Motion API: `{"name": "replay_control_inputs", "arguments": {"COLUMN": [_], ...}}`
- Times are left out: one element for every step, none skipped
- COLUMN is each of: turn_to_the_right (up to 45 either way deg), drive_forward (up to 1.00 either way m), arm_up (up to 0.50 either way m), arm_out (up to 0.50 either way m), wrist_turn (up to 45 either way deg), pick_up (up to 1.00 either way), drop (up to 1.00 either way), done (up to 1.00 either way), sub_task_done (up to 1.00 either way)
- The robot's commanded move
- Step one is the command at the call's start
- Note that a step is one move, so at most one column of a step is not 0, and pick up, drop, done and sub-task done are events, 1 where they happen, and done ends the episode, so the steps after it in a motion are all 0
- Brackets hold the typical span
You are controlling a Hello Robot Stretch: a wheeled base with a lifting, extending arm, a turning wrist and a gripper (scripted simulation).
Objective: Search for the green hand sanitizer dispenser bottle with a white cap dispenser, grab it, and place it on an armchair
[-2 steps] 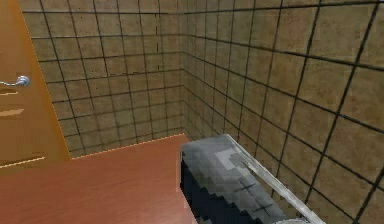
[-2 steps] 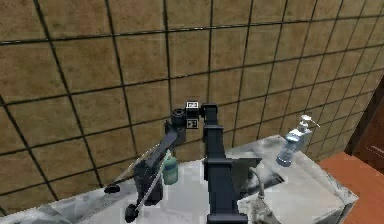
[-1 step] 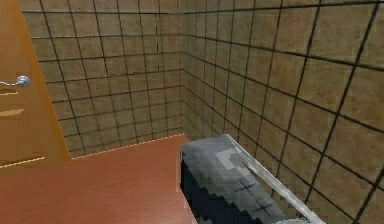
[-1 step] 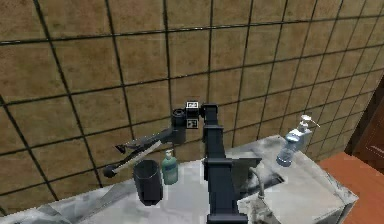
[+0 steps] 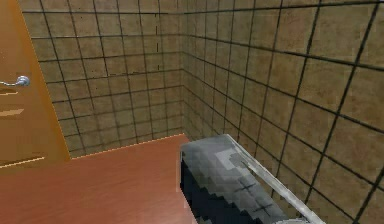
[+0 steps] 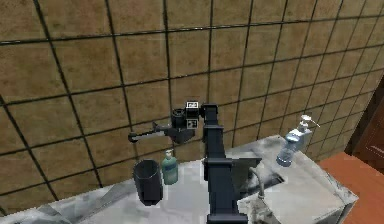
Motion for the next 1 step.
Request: {"name": "replay_control_inputs", "arguments": {"turn_to_the_right": [0.0], "drive_forward": [0.00], "arm_up": [0.00], "arm_out": [0.00], "wrist_turn": [21.0], "pick_up": [0.00], "drop": [0.00], "done": [0.00], "sub_task_done": [0.00]}}
